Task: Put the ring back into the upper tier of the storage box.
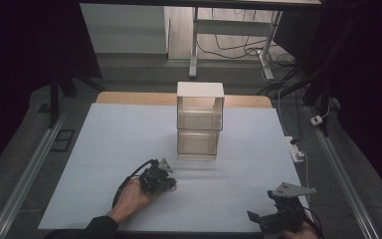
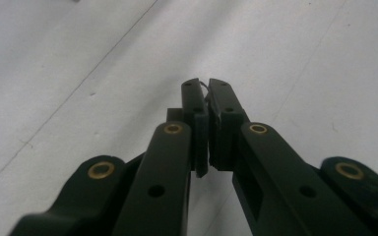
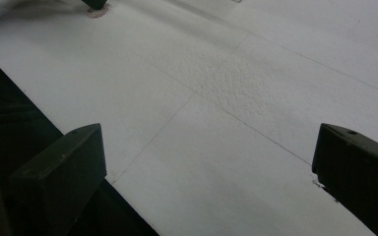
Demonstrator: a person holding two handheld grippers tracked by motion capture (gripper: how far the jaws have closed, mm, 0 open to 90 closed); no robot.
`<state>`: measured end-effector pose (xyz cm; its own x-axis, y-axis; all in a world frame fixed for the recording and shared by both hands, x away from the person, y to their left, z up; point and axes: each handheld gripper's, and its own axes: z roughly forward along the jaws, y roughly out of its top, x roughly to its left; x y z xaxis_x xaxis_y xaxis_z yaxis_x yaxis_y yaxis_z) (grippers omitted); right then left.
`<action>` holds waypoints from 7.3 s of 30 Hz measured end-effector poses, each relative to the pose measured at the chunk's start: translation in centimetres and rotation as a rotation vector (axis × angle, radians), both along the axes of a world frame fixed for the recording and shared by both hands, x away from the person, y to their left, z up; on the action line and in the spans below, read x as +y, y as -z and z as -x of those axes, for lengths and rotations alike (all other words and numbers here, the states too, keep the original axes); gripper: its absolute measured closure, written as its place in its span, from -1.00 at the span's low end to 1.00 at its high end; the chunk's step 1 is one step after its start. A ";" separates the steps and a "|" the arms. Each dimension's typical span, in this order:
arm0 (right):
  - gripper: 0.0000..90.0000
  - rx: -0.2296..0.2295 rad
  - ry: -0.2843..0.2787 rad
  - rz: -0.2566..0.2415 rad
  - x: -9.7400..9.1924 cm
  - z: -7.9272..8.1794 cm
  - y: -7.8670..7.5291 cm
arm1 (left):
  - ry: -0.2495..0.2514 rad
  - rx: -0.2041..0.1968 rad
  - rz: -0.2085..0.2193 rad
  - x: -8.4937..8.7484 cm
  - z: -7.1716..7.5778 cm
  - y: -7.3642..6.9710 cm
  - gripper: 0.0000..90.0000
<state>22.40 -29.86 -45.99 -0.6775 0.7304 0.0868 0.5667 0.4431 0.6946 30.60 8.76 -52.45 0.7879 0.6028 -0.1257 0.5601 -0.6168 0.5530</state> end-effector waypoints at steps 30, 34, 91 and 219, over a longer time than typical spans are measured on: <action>-1.00 0.006 0.002 0.003 0.0 0.0 0.0 | -0.015 -0.045 0.149 1.9 0.1 -4.8 0.94; -1.00 0.006 0.001 0.003 -0.1 0.0 0.0 | -0.021 -0.061 0.165 2.2 0.2 -5.6 0.94; -1.00 0.007 0.006 -0.007 -0.1 -0.1 0.0 | -0.016 -0.242 0.243 1.4 -4.2 -19.2 0.94; -1.00 0.022 0.008 -0.015 -0.3 -0.1 0.0 | 0.054 -0.187 0.308 -0.2 -5.4 -18.0 -0.87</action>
